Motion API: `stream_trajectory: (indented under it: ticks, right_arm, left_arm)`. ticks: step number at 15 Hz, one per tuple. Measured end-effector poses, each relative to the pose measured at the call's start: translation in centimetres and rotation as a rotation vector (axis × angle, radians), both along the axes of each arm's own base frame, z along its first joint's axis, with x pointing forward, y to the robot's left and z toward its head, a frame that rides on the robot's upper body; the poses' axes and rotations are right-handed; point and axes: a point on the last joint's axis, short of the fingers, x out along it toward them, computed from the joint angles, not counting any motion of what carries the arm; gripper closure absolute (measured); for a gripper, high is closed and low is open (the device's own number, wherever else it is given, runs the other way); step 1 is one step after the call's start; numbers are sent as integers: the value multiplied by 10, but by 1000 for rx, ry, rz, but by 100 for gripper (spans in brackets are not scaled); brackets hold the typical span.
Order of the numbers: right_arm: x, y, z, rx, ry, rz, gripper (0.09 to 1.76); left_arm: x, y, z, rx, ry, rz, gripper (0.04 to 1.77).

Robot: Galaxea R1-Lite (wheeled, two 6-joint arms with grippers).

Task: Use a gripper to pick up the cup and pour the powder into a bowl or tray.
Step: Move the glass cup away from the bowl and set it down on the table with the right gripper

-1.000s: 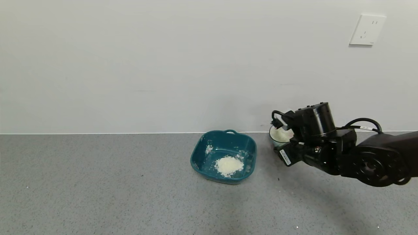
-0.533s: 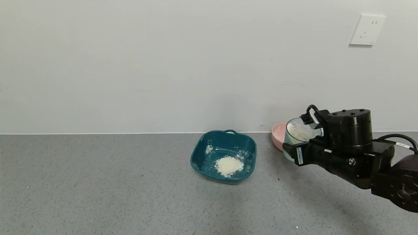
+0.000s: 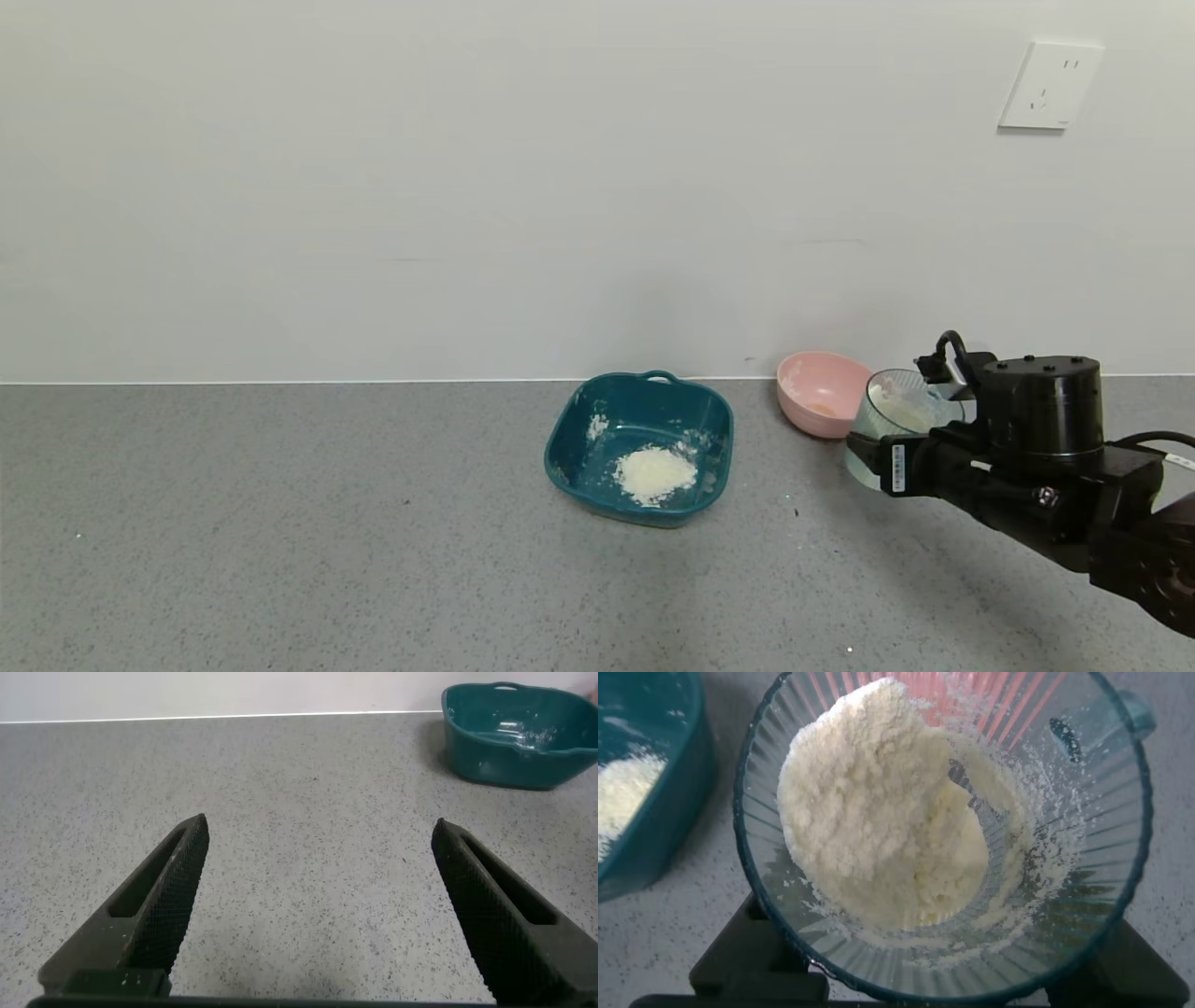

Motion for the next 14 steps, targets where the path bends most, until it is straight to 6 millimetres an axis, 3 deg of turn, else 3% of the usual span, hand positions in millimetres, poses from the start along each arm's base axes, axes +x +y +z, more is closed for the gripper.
stream_trajectory:
  ticks: [14]
  right_arm:
    - [-7,-9,-40,-31,143,-15,53]
  left_arm:
    - [0,0,0,0,0,0,9]
